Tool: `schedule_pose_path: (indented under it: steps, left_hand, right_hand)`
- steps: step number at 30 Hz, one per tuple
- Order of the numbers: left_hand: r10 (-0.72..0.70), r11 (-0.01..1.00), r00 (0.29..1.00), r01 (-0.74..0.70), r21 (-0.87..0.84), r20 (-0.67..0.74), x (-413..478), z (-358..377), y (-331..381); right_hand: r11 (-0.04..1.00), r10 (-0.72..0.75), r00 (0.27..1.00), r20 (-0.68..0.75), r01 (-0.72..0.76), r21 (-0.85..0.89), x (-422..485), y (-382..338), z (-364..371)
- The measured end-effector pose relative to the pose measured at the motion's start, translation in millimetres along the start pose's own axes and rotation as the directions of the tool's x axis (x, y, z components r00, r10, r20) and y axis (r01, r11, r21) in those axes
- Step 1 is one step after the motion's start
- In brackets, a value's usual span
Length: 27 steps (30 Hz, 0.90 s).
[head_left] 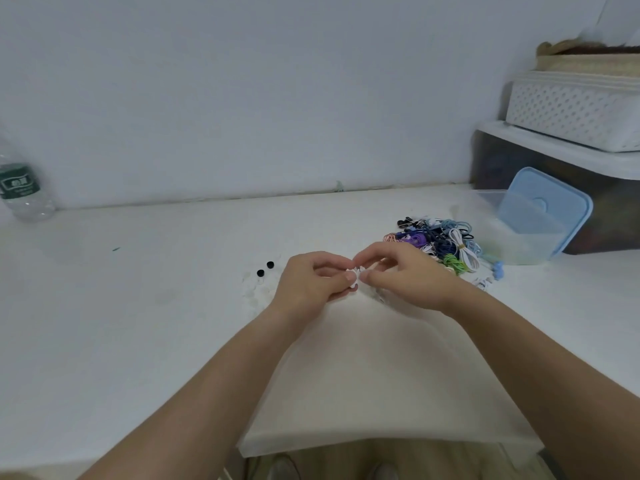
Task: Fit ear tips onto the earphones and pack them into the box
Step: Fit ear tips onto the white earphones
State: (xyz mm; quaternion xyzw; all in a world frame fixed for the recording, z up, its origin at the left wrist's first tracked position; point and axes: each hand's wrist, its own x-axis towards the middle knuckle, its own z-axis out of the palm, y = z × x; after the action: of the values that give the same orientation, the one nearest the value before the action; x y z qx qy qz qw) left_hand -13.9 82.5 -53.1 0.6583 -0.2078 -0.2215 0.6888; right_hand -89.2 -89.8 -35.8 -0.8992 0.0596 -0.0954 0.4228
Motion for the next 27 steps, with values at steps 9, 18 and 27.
schedule_pose_path:
  steps: [9, 18, 27]
  left_hand:
    - [-0.012, 1.0, 1.0, 0.012, -0.027, -0.011, -1, -2, 0]
    - [0.127, 0.914, 0.988, -0.084, 0.396, -0.083, -2, -2, -4]
    - [0.076, 0.889, 0.997, -0.057, 0.455, -0.025, 5, -5, 3]
  right_hand:
    - [0.998, -0.026, 1.0, 0.011, 0.026, 0.058, 1, 1, 2]
    - [0.97, 0.057, 0.994, -0.097, -0.032, 0.24, 13, -2, 3]
    - [0.905, 0.214, 0.961, -0.175, -0.128, 0.406, 29, -6, 16]
